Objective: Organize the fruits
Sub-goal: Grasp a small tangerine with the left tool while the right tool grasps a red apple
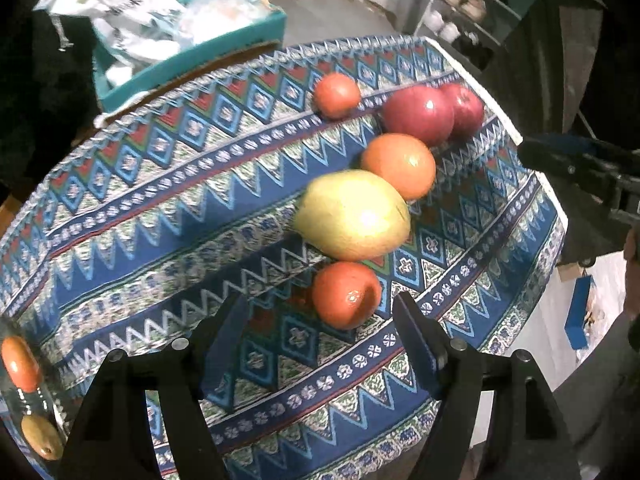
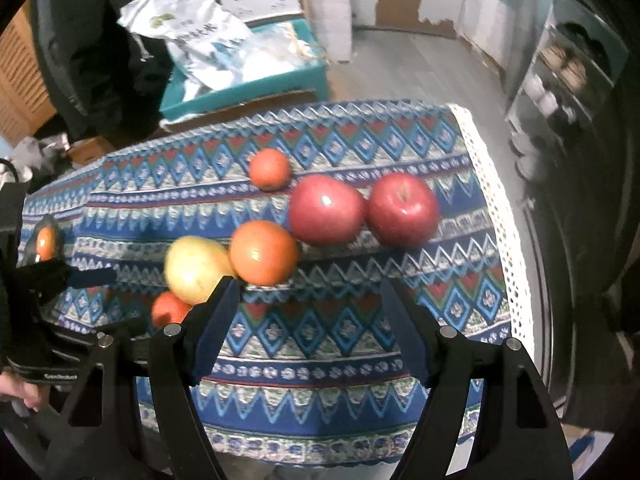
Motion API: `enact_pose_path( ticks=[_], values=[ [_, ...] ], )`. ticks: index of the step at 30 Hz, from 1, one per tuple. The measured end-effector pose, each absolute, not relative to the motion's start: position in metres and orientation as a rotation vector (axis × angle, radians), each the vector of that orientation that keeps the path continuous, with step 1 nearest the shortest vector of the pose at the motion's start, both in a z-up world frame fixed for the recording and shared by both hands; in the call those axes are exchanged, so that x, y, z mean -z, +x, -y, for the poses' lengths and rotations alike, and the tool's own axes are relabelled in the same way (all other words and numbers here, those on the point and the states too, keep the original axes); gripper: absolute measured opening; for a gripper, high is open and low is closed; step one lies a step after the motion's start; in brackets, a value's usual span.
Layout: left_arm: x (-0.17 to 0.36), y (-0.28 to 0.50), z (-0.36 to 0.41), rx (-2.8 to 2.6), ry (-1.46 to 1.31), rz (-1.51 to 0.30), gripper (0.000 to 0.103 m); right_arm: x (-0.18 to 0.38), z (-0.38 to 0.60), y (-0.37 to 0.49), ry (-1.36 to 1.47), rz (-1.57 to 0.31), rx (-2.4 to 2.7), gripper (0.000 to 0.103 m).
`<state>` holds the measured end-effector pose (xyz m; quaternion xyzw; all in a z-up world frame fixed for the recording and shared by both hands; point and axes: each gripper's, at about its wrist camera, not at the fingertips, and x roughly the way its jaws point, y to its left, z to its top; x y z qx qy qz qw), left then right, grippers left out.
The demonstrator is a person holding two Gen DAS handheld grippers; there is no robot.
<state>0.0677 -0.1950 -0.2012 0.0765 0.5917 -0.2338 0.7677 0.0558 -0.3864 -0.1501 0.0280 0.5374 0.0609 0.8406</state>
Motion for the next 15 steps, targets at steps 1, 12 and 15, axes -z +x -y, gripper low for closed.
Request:
enact_pose_path(
  ticks=[1, 12, 15],
  values=[
    [0.205, 0.069, 0.198, 0.511, 0.172, -1.293, 0.076, 0.153, 0.390, 0.056, 0.066, -1.142, -0.122, 0.075],
    [0.240, 0.075, 0.211, 0.520, 0.184, -1.362, 0.076, 0.164, 0.404, 0.061, 0.098, -1.165, -0.098, 0.075],
    [0.244, 0.076, 0.215, 0.523, 0.186, -1.360, 0.076, 0.166, 0.406, 0.063, 0.103, -1.167, -0.096, 0.075]
  ],
)
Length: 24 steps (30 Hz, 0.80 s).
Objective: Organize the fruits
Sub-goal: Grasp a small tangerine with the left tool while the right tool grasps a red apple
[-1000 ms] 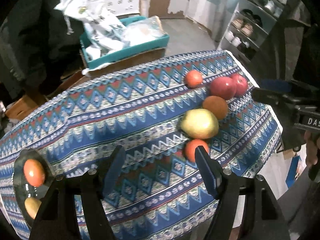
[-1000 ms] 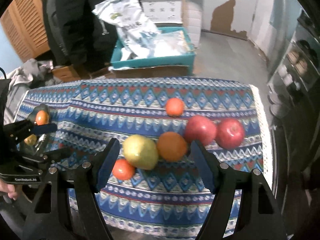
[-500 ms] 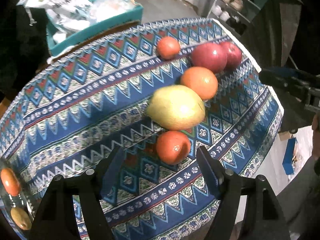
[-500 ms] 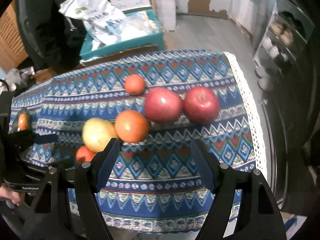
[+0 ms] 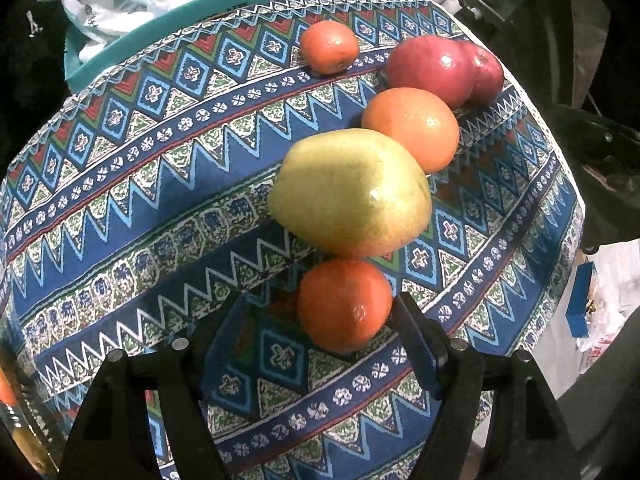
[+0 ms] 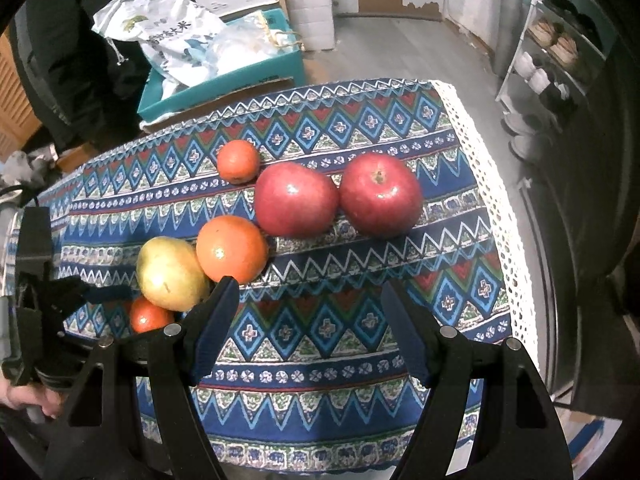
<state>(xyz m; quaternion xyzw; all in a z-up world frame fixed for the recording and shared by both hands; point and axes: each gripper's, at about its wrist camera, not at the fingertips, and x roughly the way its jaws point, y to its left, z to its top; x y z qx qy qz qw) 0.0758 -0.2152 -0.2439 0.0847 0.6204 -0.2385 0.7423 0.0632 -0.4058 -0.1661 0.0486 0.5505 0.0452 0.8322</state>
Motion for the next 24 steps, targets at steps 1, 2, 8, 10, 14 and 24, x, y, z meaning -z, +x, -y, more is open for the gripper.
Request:
enact_pose_path(
  ticks=[1, 2, 8, 10, 14, 24],
  values=[
    [0.245, 0.076, 0.216, 0.527, 0.186, -1.358, 0.076, 0.167, 0.406, 0.064, 0.104, -1.168, -0.095, 0.075],
    [0.247, 0.077, 0.218, 0.533, 0.188, -1.359, 0.075, 0.167, 0.407, 0.065, 0.105, -1.168, -0.095, 0.075],
    [0.256, 0.076, 0.235, 0.597, 0.201, -1.366, 0.048, 0.173, 0.419, 0.070, 0.118, -1.178, -0.074, 0.075],
    [0.255, 0.073, 0.239, 0.597, 0.224, -1.352, 0.048, 0.176, 0.423, 0.072, 0.118, -1.184, -0.067, 0.075],
    [0.252, 0.070, 0.236, 0.586, 0.223, -1.358, 0.047, 0.187, 0.430, 0.086, 0.073, -1.212, -0.062, 0.075],
    [0.234, 0.087, 0.185, 0.524, 0.160, -1.343, 0.047, 0.216, 0.440, 0.124, -0.049, -1.272, -0.109, 0.075]
  ],
)
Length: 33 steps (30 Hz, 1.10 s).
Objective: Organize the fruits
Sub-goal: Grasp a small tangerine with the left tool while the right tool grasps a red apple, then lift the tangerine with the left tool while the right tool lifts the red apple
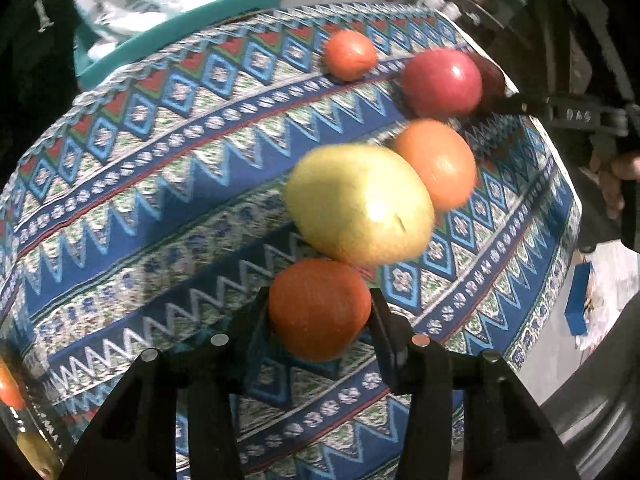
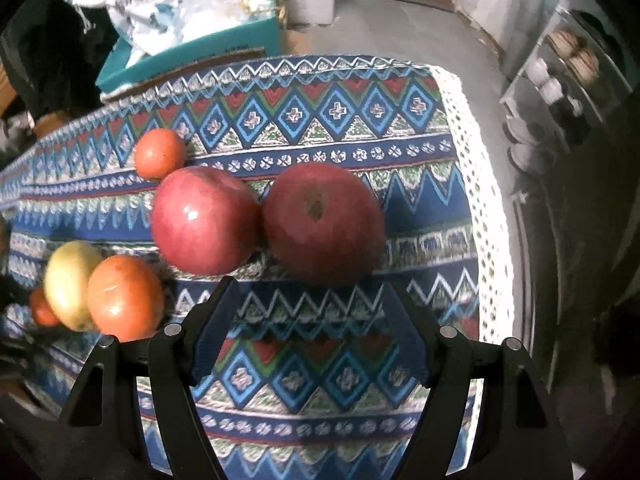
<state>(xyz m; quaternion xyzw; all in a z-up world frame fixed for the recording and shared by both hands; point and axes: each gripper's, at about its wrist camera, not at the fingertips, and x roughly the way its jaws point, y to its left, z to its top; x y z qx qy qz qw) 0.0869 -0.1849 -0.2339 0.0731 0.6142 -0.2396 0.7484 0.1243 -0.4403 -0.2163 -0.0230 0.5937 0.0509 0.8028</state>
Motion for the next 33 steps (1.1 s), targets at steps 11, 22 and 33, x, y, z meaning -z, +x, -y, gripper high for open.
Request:
enact_pose_path(
  ticks=[11, 22, 33],
  values=[
    [0.217, 0.105, 0.141, 0.467, 0.076, -1.309, 0.047, 0.239, 0.438, 0.156, -0.184, -1.304, -0.184, 0.074],
    [0.215, 0.106, 0.139, 0.451, 0.066, -1.296, 0.047, 0.242, 0.429, 0.161, -0.154, -1.243, -0.195, 0.073],
    [0.195, 0.108, 0.132, 0.440, 0.047, -1.254, 0.047, 0.221, 0.436, 0.136, -0.017, -1.153, -0.123, 0.073]
  ],
)
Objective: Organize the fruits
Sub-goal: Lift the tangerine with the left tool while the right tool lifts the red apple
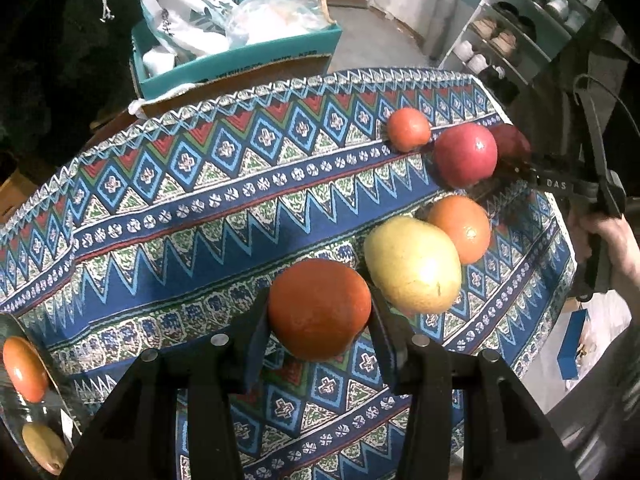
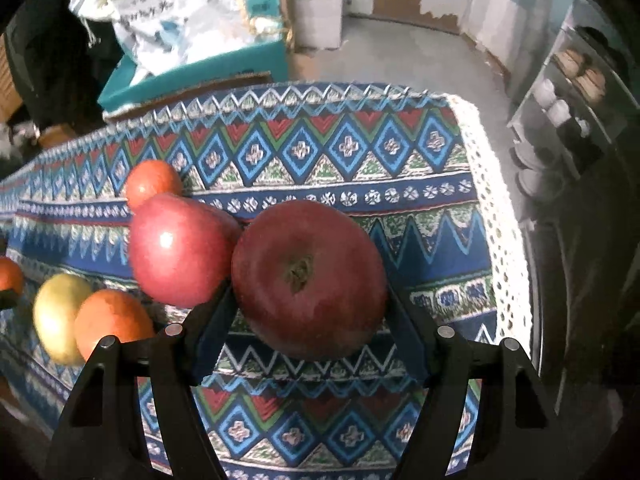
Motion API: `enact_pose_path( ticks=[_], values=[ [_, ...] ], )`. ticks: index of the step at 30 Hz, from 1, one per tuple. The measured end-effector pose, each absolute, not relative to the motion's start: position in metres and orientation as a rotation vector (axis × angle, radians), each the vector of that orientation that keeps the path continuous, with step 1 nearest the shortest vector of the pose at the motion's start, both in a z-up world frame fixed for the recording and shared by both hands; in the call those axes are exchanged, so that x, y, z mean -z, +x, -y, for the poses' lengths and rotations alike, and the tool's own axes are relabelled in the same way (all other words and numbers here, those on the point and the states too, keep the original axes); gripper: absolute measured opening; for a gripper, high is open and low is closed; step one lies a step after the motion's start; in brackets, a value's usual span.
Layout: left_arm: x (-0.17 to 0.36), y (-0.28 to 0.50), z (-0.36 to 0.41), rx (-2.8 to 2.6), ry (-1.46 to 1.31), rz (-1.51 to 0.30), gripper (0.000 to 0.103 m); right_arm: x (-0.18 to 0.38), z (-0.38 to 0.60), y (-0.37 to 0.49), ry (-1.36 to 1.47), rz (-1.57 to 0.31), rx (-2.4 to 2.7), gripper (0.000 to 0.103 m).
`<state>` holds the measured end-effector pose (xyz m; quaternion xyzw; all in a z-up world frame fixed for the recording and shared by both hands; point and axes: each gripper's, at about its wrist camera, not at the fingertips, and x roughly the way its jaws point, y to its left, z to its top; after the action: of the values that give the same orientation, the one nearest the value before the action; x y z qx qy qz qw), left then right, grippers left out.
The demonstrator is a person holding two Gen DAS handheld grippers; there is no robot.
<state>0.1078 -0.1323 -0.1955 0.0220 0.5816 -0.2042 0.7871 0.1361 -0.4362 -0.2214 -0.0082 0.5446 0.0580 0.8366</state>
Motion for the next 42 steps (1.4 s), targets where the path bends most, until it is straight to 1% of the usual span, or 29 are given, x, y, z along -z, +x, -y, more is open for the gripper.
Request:
enact_pose_path(
  ticks=[15, 27, 42],
  values=[
    [0.153, 0.096, 0.120, 0.415, 0.029, -1.139, 0.047, 0.163, 0.410, 0.099, 0.040, -1.047, -0.146, 0.073],
    [0.118, 0.078, 0.107, 0.410, 0.018, -1.061, 0.047, 0.116, 0.354, 0.078, 0.029, -0.948, -0.275, 0.073],
    [0.082, 0.058, 0.064, 0.352, -0.007, -0.981, 0.047, 0.070, 0.278, 0.070, -0.005, -0.875, -0.417, 0.073]
  ],
)
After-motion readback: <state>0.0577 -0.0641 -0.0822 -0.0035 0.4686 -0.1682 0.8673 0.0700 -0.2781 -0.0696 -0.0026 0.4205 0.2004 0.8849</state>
